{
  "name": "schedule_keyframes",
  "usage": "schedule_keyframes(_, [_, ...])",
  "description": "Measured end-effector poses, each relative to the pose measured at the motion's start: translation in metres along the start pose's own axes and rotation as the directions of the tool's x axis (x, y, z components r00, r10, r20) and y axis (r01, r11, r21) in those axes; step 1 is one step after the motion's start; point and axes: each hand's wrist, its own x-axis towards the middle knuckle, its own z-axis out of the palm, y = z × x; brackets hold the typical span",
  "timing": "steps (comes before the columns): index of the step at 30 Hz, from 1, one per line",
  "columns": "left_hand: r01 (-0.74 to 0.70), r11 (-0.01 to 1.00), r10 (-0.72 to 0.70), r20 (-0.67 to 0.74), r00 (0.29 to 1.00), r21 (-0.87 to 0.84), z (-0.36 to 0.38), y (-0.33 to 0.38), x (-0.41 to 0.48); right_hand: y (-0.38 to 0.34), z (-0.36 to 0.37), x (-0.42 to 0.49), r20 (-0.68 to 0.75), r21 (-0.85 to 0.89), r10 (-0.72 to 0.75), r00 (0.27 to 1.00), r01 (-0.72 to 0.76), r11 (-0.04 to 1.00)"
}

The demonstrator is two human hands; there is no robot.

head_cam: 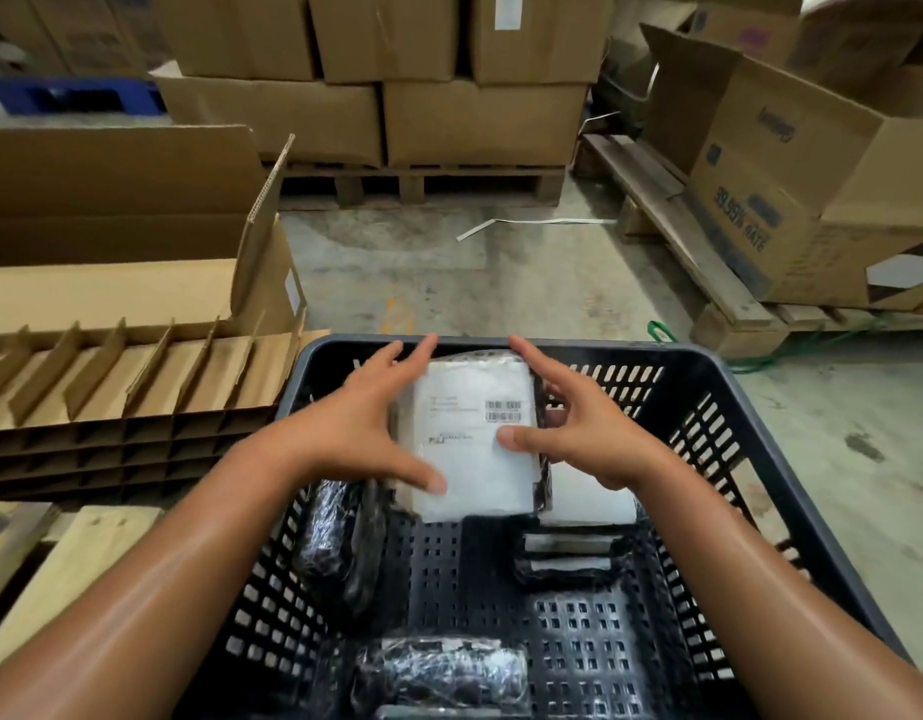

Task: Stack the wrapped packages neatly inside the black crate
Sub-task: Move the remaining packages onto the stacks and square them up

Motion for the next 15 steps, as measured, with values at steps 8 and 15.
schedule_keyframes(8, [-0.016, 0.884, 0.018, 0.001, 1.0, 0.468, 0.053, -0.028, 0.008, 0.013, 0.011, 0.011, 0.0, -0.175, 0.232, 0.973, -0.228, 0.958])
schedule_keyframes(15, [-0.1, 0.96, 0.088, 0.058, 0.994, 0.263, 0.052, -0.055, 0.006, 0.021, 0.04, 0.02, 0.171, -0.851, 0.352, 0.92, -0.041, 0.523])
